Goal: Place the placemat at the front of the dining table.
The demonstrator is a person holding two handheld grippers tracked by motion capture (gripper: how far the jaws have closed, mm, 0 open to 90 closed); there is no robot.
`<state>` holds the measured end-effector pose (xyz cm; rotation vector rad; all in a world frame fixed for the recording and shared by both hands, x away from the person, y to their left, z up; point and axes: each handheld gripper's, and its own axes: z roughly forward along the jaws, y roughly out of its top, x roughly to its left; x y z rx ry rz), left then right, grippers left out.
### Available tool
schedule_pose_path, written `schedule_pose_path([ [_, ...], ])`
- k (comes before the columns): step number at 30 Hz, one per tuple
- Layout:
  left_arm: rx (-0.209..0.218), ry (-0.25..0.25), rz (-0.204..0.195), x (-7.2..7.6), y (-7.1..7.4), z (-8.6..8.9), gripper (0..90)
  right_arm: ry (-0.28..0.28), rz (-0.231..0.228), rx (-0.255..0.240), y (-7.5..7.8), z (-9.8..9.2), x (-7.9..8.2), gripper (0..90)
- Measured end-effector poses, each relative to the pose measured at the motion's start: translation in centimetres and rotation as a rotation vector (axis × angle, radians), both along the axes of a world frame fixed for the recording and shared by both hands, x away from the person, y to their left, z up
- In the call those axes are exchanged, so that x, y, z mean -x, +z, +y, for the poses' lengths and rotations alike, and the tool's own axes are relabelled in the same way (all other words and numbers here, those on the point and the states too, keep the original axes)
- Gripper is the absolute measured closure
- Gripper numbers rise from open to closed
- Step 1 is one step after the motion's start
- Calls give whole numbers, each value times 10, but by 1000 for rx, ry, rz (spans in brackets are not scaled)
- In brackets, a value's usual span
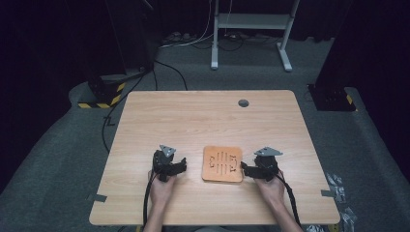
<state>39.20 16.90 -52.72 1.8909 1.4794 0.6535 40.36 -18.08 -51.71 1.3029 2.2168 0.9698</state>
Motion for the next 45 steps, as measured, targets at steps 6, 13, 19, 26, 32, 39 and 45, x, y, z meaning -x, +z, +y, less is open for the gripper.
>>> schedule_pose_path([
  [6, 0, 0, 0, 0, 0, 0, 231, 6, 1, -4, 0, 3, 0, 225],
  [13, 2, -10, -1, 0, 0, 0, 233, 17, 4, -13, 0, 8, 0, 225],
  [19, 57, -21, -21, 3, 1, 4, 255, 29, 4, -10, 0, 13, 1, 226],
  [26, 129, -107, -82, 9, 4, 3, 291, 36, 1, -21, -1, 17, 1, 226],
  [32, 146, -198, -99, 12, 5, -1, 293, 48, 1, -21, -1, 21, 2, 227],
  [39, 159, -272, -100, 13, 5, -7, 292, 57, 8, -28, -1, 27, 1, 229],
  [45, 156, -319, -92, 14, 4, -9, 293, 57, 9, -35, -1, 28, 1, 226],
])
